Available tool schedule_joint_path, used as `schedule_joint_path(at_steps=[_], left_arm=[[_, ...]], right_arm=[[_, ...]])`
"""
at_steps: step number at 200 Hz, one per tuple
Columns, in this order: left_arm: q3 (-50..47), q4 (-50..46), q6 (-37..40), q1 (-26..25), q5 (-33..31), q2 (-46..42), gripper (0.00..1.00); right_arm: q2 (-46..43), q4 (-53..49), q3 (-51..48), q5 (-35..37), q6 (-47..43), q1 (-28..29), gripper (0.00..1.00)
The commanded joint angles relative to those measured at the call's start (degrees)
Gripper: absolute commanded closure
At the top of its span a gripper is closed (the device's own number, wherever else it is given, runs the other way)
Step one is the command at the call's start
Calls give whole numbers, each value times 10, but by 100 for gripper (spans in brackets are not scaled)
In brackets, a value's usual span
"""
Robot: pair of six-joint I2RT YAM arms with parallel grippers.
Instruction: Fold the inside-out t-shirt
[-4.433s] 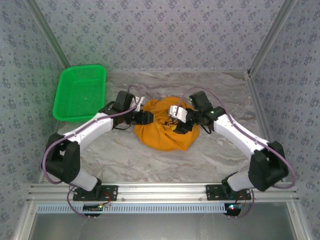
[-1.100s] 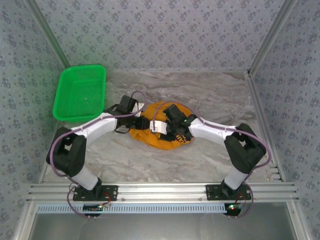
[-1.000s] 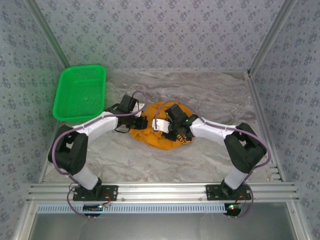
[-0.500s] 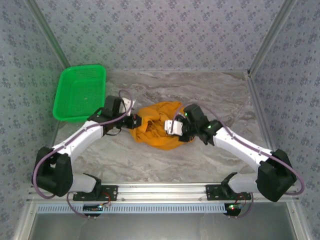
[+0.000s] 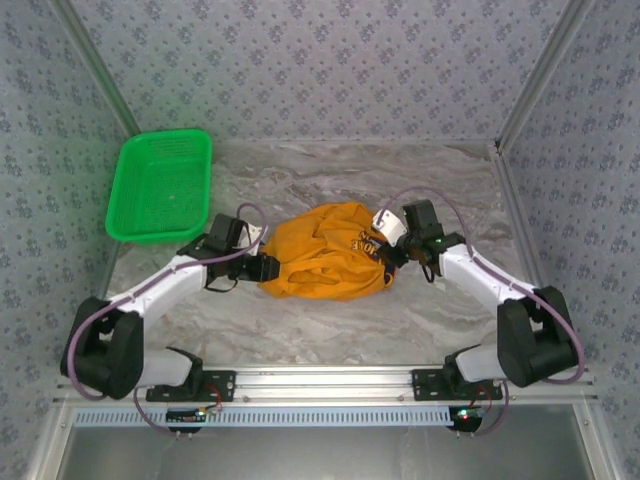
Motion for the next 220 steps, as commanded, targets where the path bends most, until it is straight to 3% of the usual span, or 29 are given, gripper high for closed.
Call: schedule_joint_path(at_steps=[1,10,22,42,61,77,88,113,145,172,183,198,220], left_arm=[[35,-65,5,-43,-3,-96,51],[32,-71,-1,-68,-39,-121,45],[29,-73,-13,-98,-79,-133,44],[23,-72,-18,-134,-130,-106,45],[20,-62,-28,-159,-173,-54,48],[26,-41,-38,-173,-198,-9,48],[33,-25,-47,-176,-209,20,46],[74,-54,-91,-176,-279,83,44],[88,-64,-100,-178,-305,103,44],[84,-68,-96,-177,-338,98,55],[83,-69,-90,-177,-335,104,63],[81,-65,-81,-178,-311,114,65],[80,-54,-62,-188,-257,122,54]], right_arm=[[-80,6,5,-57,71,32,49],[-100,12,0,-7,116,57,42],[-121,5,1,73,192,103,42],[-153,-4,-16,211,304,216,46],[-149,-34,-25,265,445,280,53],[-112,-88,-15,219,584,259,56],[-76,-81,-9,172,601,237,59],[10,-83,25,171,621,231,59],[81,-79,54,172,667,230,54],[102,-76,62,190,673,231,54],[108,-79,64,199,675,229,54],[115,-85,65,205,680,225,53],[120,-88,66,204,677,226,49]])
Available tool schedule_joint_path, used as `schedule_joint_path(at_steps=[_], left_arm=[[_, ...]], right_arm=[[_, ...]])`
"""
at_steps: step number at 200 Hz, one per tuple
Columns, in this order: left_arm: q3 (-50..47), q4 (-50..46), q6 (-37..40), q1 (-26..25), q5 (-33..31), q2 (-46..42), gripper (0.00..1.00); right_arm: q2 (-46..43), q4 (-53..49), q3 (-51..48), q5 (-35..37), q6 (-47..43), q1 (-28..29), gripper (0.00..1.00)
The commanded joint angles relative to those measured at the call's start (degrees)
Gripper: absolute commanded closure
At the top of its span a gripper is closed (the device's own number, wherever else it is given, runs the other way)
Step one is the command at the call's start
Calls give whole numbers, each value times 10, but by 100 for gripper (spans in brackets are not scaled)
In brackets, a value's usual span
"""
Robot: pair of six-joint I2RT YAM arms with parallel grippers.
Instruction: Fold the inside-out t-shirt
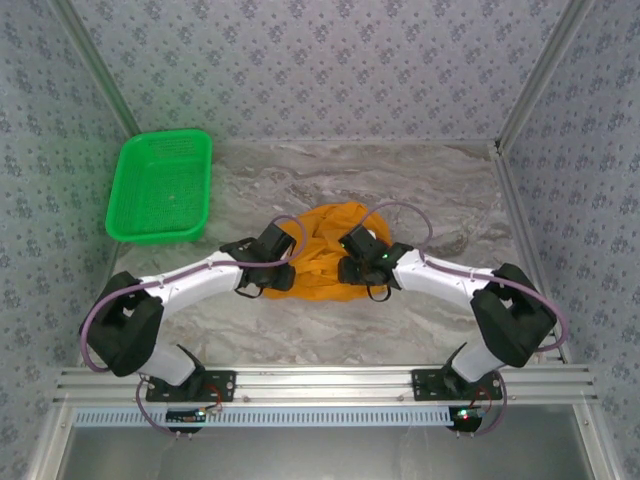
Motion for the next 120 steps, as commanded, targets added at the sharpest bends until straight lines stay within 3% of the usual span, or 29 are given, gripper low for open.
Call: schedule_joint_path(at_steps=[1,26,51,67,87,120], left_arm=[[8,2,21,-13,46,12,54],[0,14,23,-32,44,2,48],[5,-21,28,-40,-41,26,49],[11,-49,20,-39,-107,51,60],[30,-92,30,-39,-152,57,86],[35,-93,20,-38,-104,-25,94]], right_arm=[[12,-20,15,18,15,-3,49],[15,-12,11,8,15,-4,48],[17,0,8,1,20,-4,48],[18,2,9,-1,22,-4,48],[15,-4,9,2,20,-4,48],[0,-25,2,18,17,-4,48]])
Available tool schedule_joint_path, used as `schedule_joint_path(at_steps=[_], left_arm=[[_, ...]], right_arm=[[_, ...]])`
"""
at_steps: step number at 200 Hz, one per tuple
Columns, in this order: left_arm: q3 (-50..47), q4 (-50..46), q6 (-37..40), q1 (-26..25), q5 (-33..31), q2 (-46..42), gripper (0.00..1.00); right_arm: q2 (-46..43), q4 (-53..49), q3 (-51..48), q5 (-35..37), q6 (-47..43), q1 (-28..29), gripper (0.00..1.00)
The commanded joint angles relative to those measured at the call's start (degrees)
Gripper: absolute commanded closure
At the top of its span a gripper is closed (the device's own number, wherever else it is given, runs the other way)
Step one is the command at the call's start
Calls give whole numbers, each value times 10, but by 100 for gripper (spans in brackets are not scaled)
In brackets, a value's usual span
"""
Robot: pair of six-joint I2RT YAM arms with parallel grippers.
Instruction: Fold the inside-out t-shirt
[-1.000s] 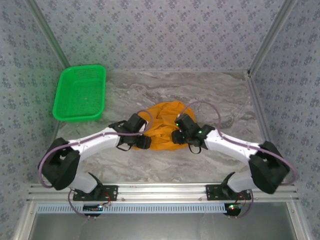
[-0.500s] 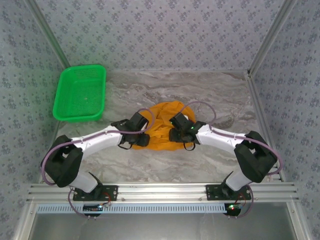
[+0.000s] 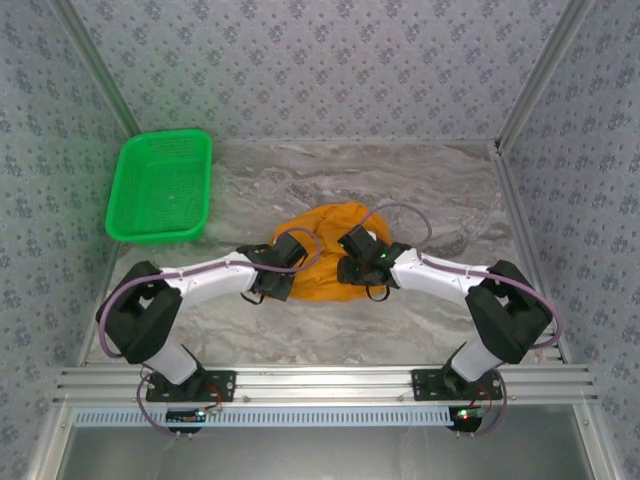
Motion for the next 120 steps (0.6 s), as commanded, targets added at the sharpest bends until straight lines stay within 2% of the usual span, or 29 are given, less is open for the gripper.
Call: schedule_joint_path(at_steps=[1,17,37,70,75,96,120], left_arm=[[17,-27,-8,2,5,-72,95],[0,8,-32,2,78,-121,100],[-26,55,-69,3,137,-170,100],[-32,84,-76,8,175,-201,100],[-33,85,-75,10,180,-204,100],[-45,96,-79,21,195,-218,100],[-68,130,-73,33,241,-252,100]], right_arm=[[-13,-30,1,18,5,-2,48],[-25,-48,-4,29,4,4,48],[-45,-63,-9,45,3,20,49],[-61,-42,2,30,-43,55,40],[-60,-40,7,35,-73,64,39],[-37,-39,30,54,-121,88,36],[-4,-19,44,72,-153,93,34]])
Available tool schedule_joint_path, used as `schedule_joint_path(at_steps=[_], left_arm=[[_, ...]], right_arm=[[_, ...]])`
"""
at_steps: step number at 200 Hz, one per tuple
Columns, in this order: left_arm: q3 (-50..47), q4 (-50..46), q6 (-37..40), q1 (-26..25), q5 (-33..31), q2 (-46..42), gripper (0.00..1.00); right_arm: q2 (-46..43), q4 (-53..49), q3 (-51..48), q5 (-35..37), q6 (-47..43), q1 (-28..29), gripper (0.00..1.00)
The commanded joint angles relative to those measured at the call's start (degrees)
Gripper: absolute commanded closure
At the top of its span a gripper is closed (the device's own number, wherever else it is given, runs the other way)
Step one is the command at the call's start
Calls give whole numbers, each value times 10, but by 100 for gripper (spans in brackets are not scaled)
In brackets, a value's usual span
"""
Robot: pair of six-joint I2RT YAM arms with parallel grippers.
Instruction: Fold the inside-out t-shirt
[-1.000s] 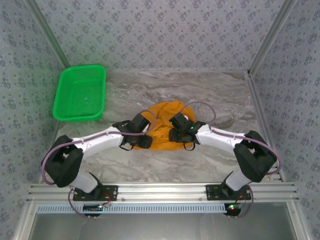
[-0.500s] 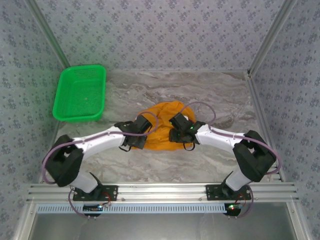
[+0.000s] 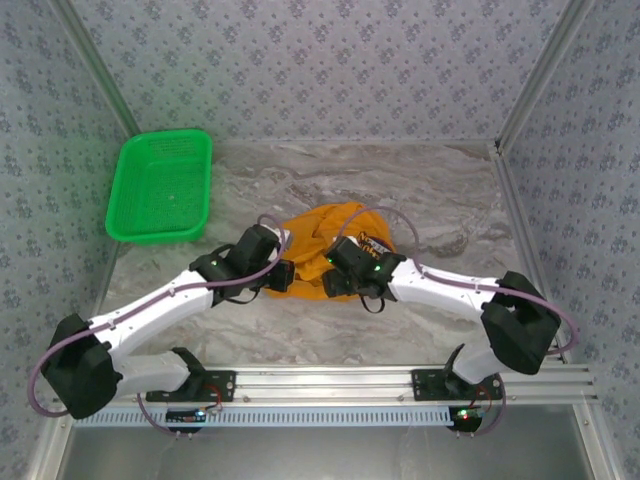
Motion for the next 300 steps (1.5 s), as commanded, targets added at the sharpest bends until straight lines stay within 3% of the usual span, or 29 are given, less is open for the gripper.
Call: schedule_joint_path(at_steps=[1,51,67,84,104,139,180,239,278,300], left_arm=[[-19,44,-2,12,60,-41,100],[-71,62,21,43,73,-152,100],[-74,58,45,47,72,-172,100],[-65,64,68,49,77,-175,100],[-49,93,71,50,81,-164,100],[-1,126,55,51,103,-111,100],[14,122,50,51,102,-92,100],[-1,119,37,51,110,-85,100],[-3,125,30,51,113,-85,100],[-1,121,30,51,119,-86,100]], right_arm=[[32,13,24,38,-61,3,34],[90,-44,54,234,-44,-10,35],[74,-53,65,245,-40,-37,37],[60,-142,144,273,-46,-51,36],[43,-159,198,307,-65,-65,34],[20,-163,173,190,23,-136,32],[-10,-170,96,137,120,-113,38],[-8,-244,123,3,234,-84,31],[34,-199,113,36,318,-49,30],[56,-184,114,90,348,-36,31]])
